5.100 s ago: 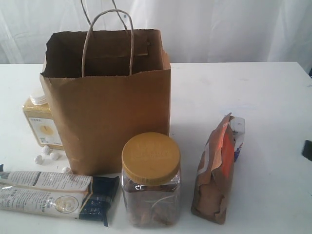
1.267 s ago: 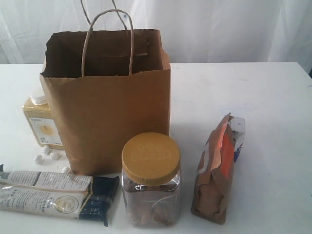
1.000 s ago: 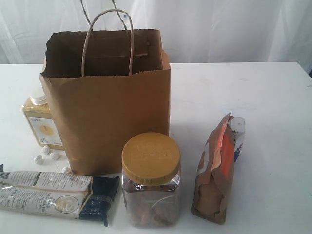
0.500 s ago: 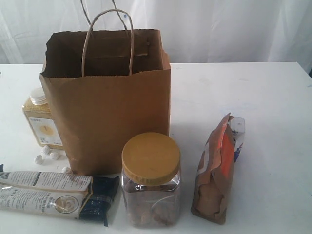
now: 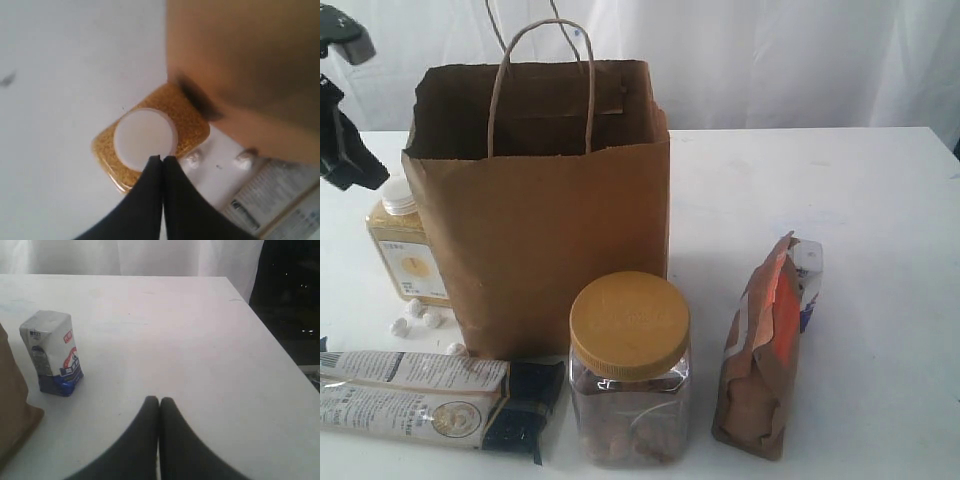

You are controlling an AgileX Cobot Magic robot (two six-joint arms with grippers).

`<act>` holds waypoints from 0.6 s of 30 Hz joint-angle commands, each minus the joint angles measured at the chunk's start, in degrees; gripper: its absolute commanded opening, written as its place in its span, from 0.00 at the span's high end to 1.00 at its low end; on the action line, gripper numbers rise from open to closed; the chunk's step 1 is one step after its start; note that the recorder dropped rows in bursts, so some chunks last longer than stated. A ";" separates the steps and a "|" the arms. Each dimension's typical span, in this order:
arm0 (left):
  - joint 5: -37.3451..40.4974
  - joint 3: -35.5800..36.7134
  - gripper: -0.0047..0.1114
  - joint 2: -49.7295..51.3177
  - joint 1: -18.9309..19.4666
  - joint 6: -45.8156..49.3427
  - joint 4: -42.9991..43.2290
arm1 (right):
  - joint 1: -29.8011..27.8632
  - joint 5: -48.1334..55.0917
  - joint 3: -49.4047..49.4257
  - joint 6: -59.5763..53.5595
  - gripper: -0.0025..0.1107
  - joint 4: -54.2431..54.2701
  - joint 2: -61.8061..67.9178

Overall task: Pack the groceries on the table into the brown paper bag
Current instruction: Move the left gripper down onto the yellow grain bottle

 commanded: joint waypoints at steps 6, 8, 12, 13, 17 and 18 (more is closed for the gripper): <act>-5.11 -0.05 0.20 0.06 -0.51 18.50 11.44 | -0.47 -0.09 -0.01 -0.67 0.98 -0.26 -0.25; -7.22 -0.05 0.08 0.06 -0.51 18.50 9.90 | -0.47 -0.09 -0.01 -0.67 0.98 -0.26 -0.25; -7.61 -0.05 0.05 0.06 -0.51 18.50 -0.84 | -0.47 -0.09 -0.01 -0.67 0.98 -0.26 -0.25; -7.37 -0.05 0.05 0.06 -0.51 18.50 -4.19 | -0.47 -0.09 -0.01 -0.67 0.98 -0.26 -0.25; -2.47 -0.05 0.05 0.40 -0.51 28.60 -13.10 | -0.47 -0.09 -0.01 -0.67 0.98 -0.26 -0.25; -0.62 -0.05 0.05 0.64 -0.51 32.61 -13.34 | -0.47 -0.09 -0.01 -0.67 0.98 -0.26 -0.25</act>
